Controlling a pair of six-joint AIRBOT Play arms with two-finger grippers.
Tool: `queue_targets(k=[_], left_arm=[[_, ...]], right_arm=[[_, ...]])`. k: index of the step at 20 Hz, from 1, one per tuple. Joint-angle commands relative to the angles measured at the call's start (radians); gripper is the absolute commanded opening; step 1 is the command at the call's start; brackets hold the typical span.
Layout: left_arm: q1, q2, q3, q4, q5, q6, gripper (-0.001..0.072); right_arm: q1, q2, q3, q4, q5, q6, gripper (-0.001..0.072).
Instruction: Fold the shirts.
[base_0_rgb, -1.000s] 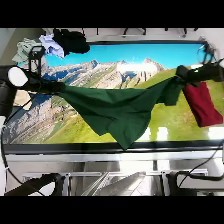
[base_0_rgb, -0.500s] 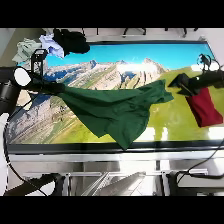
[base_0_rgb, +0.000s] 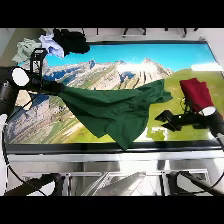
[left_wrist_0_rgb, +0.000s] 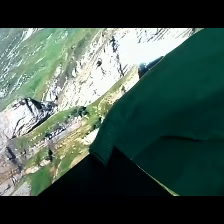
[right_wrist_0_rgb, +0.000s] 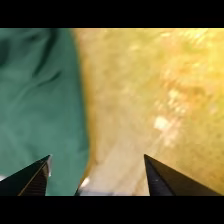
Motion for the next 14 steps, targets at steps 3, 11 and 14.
queue_targets(k=[3, 11, 14], left_arm=[[0.0, 0.0, 0.0, 0.003, -0.01, 0.0, 0.0013], [0.0, 0.0, 0.0, 0.003, -0.012, 0.001, 0.0013], [0.001, 0.0, 0.0, 0.005, -0.023, 0.003, 0.0013]], right_arm=[[0.08, -0.141, -0.074, 0.223, -0.09, -0.157, 0.0639], [0.263, -0.199, -0.035, 0.399, -0.183, -0.257, 0.0061], [0.18, -0.131, 0.024, 0.348, -0.092, -0.249, 0.0026]])
